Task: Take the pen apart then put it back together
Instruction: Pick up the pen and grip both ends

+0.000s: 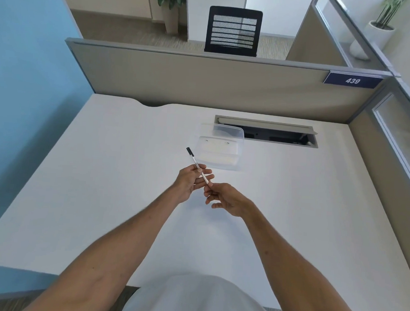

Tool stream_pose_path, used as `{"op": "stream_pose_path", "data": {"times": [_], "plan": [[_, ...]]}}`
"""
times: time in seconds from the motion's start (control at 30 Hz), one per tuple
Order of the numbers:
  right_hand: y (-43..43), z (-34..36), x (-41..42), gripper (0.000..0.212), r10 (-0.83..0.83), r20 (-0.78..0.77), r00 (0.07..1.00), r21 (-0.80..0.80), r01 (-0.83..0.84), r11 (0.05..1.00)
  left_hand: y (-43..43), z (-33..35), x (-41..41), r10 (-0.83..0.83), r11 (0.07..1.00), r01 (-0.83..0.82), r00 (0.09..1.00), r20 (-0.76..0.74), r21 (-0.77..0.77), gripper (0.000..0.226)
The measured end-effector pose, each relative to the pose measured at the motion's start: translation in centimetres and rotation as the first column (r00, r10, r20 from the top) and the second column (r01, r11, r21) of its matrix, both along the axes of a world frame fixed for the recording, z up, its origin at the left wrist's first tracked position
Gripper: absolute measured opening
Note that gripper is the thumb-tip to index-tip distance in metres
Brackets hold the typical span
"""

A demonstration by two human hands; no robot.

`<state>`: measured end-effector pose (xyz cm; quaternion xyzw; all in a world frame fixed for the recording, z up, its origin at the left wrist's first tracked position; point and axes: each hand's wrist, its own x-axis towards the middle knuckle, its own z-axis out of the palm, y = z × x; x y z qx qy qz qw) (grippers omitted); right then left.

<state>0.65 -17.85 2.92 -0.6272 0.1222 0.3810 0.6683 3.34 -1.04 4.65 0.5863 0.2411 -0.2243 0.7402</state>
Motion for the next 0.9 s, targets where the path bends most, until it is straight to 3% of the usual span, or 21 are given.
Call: {"op": "stream_pose_path", "data": {"times": [0.33, 0.47, 0.6, 0.9], "plan": [[-0.2, -0.8, -0.5, 0.039, 0.09, 0.222, 0.971, -0.252, -0.032, 0.967, -0.4, -0.3, 0.0, 0.039, 0.999, -0.038, 0.998, -0.052, 0.021, 0.013], [-0.5, -0.6, -0.4, 0.046, 0.032, 0.124, 0.992, -0.168, -0.011, 0.986, -0.2, -0.4, -0.1, 0.0, 1.0, 0.001, 0.998, -0.065, 0.004, 0.036], [-0.3, -0.4, -0.5, 0.054, 0.033, -0.005, 0.999, -0.116, -0.033, 0.993, 0.0, -0.3, -0.3, -0.045, 0.999, 0.045, 0.997, -0.065, -0.002, 0.04], [-0.4, -1.0, -0.8, 0.047, -0.064, 0.133, 0.989, -0.142, 0.083, 0.986, -0.9, -0.7, 0.1, 0.031, 0.999, -0.032, 0.998, -0.056, -0.022, 0.039]]}}
